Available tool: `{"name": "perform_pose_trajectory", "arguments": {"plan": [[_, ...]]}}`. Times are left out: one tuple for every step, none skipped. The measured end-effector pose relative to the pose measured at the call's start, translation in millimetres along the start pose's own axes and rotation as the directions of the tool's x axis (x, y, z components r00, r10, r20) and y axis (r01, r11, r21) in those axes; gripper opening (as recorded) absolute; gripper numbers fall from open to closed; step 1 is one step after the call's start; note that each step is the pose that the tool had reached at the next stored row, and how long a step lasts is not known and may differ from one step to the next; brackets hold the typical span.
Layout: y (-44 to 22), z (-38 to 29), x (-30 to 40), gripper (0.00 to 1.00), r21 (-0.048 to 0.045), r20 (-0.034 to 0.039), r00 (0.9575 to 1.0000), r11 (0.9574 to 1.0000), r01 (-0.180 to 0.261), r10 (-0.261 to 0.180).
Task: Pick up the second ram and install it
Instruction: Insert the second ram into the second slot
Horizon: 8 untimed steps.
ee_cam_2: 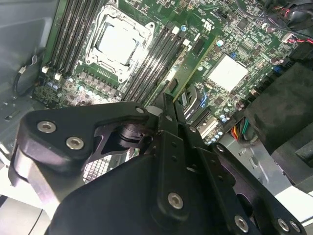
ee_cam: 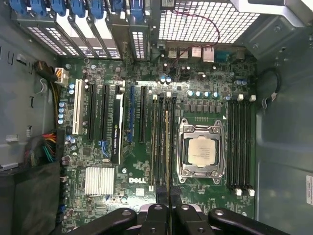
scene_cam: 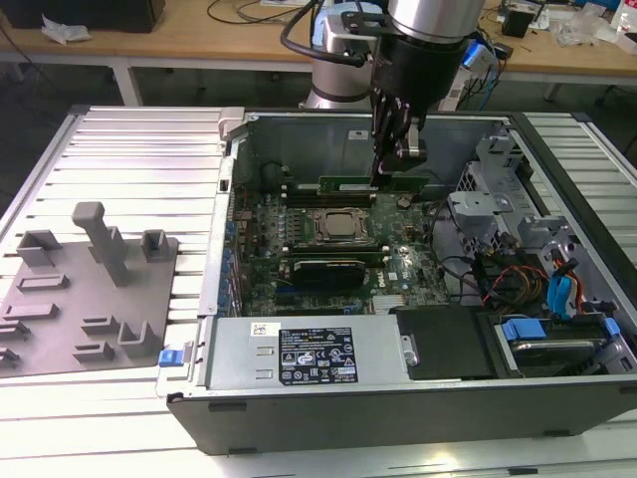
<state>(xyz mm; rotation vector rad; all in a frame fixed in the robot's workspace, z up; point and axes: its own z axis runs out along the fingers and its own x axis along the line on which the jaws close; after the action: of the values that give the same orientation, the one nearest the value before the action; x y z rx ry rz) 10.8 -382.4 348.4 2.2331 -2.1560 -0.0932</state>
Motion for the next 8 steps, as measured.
{"name": "perform_pose_trajectory", "arguments": {"plan": [[-0.2,2.5,0.0,0.13,0.0000,-0.0001,1.0000,1.0000,0.000,0.000],[-0.2,3.7,0.1,0.13,0.0000,0.0000,1.0000,1.0000,0.000,0.000],[-0.3,4.8,0.1,0.13,-0.0001,-0.0001,1.0000,1.0000,0.000,0.000],[-0.4,5.7,0.1,0.13,0.0000,-0.0001,1.0000,1.0000,0.000,0.000],[-0.4,6.3,0.1,0.13,-0.0001,-0.0001,1.0000,1.0000,0.000,0.000],[-0.5,7.2,0.1,0.13,0.0000,-0.0001,1.0000,1.0000,0.000,0.000],[-0.6,8.2,0.1,0.13,0.0000,-0.0002,1.0000,1.0000,0.000,0.000],[-0.7,9.7,0.2,0.13,0.0000,0.0000,1.0000,1.0000,0.000,0.000]]}}
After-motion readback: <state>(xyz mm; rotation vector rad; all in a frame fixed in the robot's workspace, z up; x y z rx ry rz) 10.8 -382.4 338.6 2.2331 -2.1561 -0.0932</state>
